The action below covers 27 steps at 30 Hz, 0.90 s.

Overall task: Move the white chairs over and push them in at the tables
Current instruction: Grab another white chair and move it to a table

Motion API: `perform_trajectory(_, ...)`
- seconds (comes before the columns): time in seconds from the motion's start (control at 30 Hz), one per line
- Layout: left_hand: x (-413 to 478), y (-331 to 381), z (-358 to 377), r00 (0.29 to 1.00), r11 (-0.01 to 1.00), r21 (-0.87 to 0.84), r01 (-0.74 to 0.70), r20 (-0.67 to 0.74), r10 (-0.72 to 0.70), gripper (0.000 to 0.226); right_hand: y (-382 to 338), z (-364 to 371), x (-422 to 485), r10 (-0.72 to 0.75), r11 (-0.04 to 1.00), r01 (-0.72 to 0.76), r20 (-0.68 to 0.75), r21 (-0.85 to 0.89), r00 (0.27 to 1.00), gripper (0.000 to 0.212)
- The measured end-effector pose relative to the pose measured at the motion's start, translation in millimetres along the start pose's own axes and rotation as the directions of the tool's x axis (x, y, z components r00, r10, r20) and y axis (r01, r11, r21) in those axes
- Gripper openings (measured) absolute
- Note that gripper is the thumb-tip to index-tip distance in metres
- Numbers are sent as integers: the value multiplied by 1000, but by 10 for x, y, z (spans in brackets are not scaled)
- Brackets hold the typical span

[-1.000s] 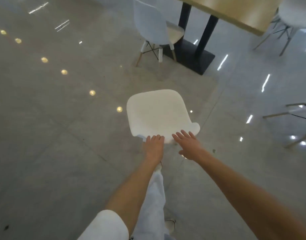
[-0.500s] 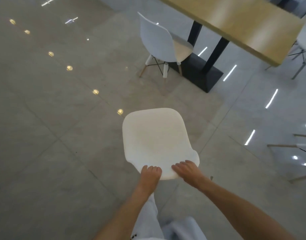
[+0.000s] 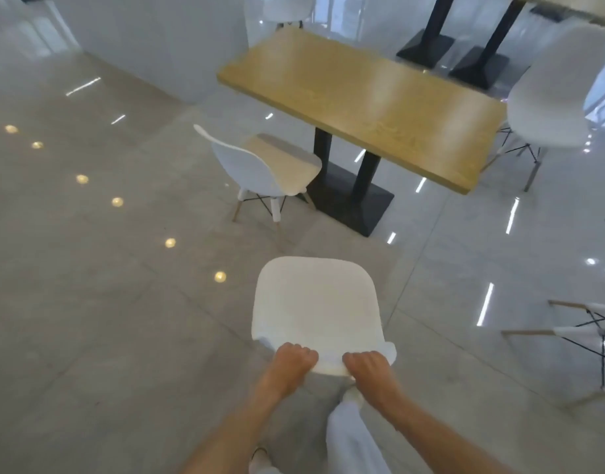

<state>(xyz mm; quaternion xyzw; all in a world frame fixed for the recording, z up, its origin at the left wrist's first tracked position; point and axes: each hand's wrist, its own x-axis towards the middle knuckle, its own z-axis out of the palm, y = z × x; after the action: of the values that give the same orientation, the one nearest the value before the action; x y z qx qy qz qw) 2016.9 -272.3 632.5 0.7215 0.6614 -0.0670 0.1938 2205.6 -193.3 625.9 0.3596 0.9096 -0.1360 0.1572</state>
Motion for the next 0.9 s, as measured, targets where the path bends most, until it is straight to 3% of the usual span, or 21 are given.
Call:
perform_trajectory(0.2,798,-376,-236,987,981,119,-153,68,146,40,61,-21,317,139,972,-140,17,188,990,49)
perform_trajectory(0.33,1110,-581,-366,980,972,153,-180,110,165,45,265,129,509,196,960,-191,-4,203,981,58)
perform_trajectory(0.43,1149,-710,-276,964,949,193,-250,143,225,40,326,246,523,194,957,-190,3,221,981,50)
perform_trajectory(0.53,1063,-902,-194,947,928,209,-308,158,278,40,125,293,575,197,953,-198,27,231,980,49)
perform_trajectory(0.67,1012,-1325,-210,927,897,233,-375,87,364,42,-270,191,765,236,948,-215,-66,233,969,47)
perform_trajectory(0.8,968,-1618,-242,937,907,235,-349,85,338,41,-519,119,944,289,949,-260,-164,178,943,27)
perform_trajectory(0.9,839,-1684,-189,943,913,239,-332,119,311,38,-742,244,989,389,911,-366,-101,193,916,29)
